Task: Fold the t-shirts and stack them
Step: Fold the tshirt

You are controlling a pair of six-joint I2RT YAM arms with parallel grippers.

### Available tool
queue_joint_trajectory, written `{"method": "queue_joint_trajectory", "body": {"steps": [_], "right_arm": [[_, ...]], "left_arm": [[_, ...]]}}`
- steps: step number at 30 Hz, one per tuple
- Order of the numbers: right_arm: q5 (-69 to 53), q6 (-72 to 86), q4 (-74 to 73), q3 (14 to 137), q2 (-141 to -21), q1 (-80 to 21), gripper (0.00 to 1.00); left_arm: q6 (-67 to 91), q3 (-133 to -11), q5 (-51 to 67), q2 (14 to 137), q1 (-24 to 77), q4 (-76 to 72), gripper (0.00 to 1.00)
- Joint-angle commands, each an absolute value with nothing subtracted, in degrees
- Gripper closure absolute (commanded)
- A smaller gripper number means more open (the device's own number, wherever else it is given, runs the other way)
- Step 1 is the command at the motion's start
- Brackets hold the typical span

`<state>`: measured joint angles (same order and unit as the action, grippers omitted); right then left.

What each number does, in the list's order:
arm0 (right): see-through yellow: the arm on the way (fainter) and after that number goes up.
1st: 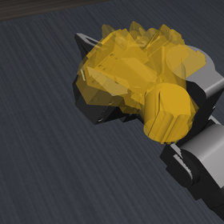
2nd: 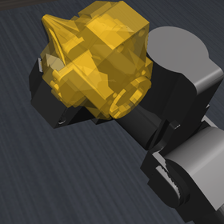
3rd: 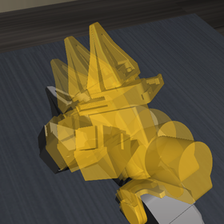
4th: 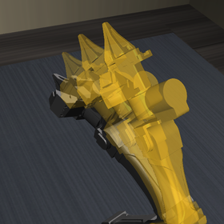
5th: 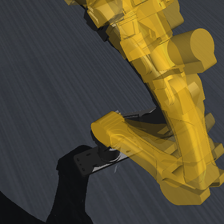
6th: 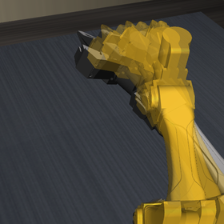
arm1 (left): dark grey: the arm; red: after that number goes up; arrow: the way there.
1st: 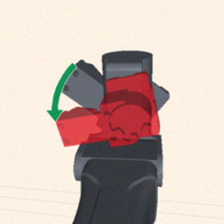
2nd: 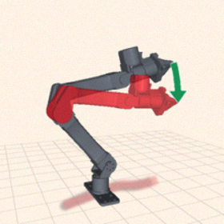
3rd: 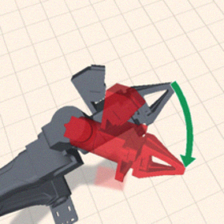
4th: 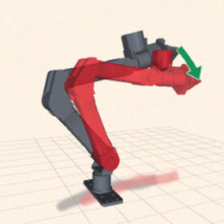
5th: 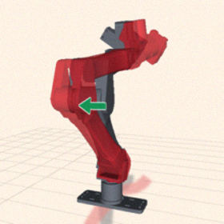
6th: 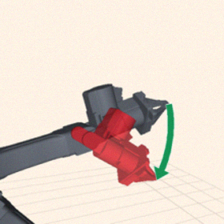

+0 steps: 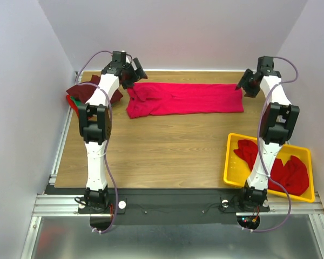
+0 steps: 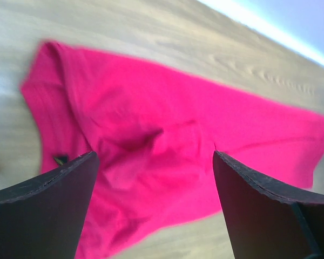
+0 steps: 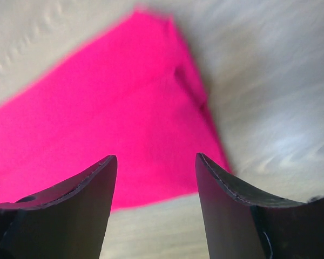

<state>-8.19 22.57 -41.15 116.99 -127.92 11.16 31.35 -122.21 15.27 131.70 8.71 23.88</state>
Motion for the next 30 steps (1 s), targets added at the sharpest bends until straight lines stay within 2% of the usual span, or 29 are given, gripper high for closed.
{"method": "queue_joint_trajectory", "body": {"steps": [1,6,14,25,30], "right_arm": [[-9.0,20.1,-39.6,110.5,-123.7,8.2,0.34],[-6.0,20.8,-38.4,105.4,-121.9,7.7,0.34],[-0.4,20.8,-38.2,101.8,-120.3,7.8,0.34],[6.1,20.9,-38.4,99.7,-119.3,8.4,0.32],[7.0,21.1,-38.2,98.6,-120.0,8.8,0.33]], "left_arm": [[27.7,-116.0,15.6,123.7,11.3,25.8,0.01],[24.0,-105.8,9.5,118.5,12.0,26.1,0.01],[20.1,-98.0,4.5,115.2,12.0,29.0,0.05],[21.6,-90.9,4.0,110.9,12.0,28.1,0.05],[22.0,-89.4,3.7,110.3,12.0,28.1,0.08]]}}
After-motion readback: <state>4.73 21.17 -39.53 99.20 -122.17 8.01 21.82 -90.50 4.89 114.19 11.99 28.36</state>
